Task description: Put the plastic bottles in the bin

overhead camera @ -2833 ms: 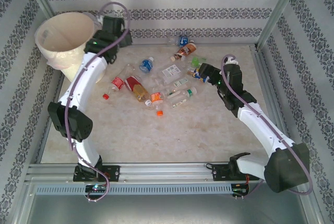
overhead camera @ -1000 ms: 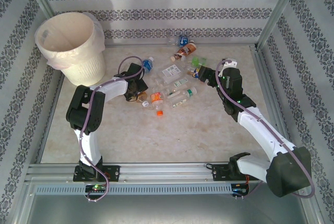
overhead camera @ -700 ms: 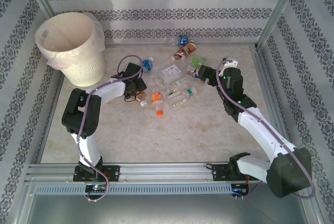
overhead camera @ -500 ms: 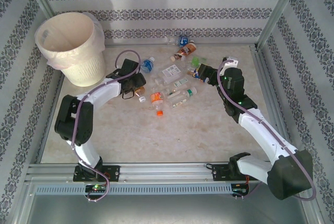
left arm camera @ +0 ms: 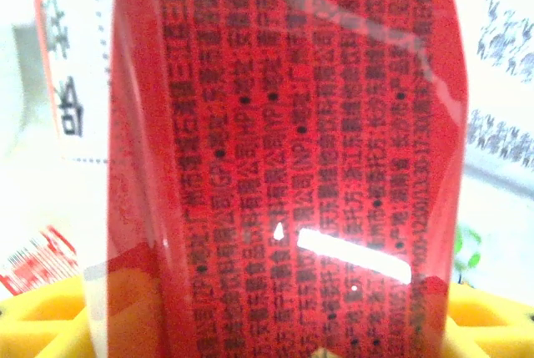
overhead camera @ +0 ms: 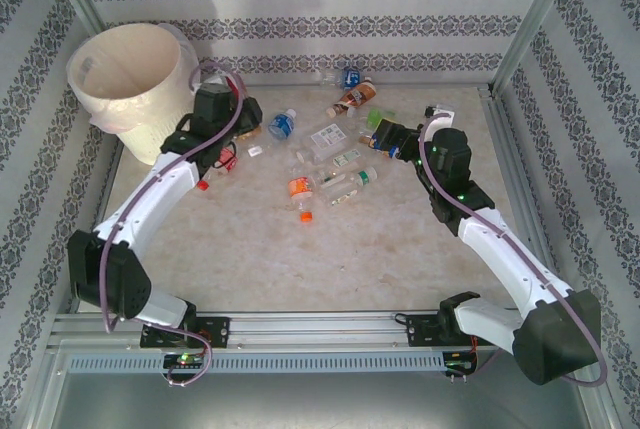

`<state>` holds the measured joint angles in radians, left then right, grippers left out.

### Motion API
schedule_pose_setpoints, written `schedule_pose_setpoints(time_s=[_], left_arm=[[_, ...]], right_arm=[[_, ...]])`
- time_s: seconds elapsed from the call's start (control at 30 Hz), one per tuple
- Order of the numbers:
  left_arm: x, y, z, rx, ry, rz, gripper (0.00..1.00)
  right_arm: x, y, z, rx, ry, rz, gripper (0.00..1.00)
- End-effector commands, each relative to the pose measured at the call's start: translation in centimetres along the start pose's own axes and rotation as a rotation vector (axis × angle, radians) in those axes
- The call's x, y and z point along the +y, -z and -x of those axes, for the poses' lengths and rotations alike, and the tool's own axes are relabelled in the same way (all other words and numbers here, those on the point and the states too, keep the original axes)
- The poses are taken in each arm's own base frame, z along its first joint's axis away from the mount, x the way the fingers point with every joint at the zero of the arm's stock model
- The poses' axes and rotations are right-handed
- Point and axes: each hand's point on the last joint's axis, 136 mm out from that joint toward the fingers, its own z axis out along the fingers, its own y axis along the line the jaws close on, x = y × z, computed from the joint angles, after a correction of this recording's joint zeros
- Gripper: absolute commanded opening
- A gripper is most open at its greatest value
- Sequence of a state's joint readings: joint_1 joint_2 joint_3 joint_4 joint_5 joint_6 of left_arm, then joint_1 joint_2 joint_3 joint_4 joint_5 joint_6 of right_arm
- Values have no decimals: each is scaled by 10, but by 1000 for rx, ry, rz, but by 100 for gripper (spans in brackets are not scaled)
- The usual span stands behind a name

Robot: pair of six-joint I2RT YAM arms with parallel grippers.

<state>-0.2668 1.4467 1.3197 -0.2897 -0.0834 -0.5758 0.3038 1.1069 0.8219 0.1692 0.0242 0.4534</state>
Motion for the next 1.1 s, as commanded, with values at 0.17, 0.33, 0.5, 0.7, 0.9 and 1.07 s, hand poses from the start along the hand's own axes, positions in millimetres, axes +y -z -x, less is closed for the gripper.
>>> schedule_pose_setpoints(time_s=[0.17, 0.33, 0.5, 0.7, 0.9, 1.07], left_arm=[[-1, 61, 120, -385, -149, 68, 66], [17, 68, 165, -520, -143, 115, 67], [49, 63, 200, -577, -101, 185, 67], [87, 48, 237, -646, -132, 242, 67], [118, 20, 255, -569, -142, 256, 67], [138, -7, 255, -504, -148, 261, 67]], right_arm=[[14, -4, 16, -25, -16, 47, 98], [14, -6, 13, -6, -29, 41, 98], [9, -2, 10, 2, -24, 22, 98], [4, 2, 8, 1, -13, -1, 98], [-3, 3, 3, 12, -16, -32, 98], [-4, 1, 2, 20, -16, -36, 98]])
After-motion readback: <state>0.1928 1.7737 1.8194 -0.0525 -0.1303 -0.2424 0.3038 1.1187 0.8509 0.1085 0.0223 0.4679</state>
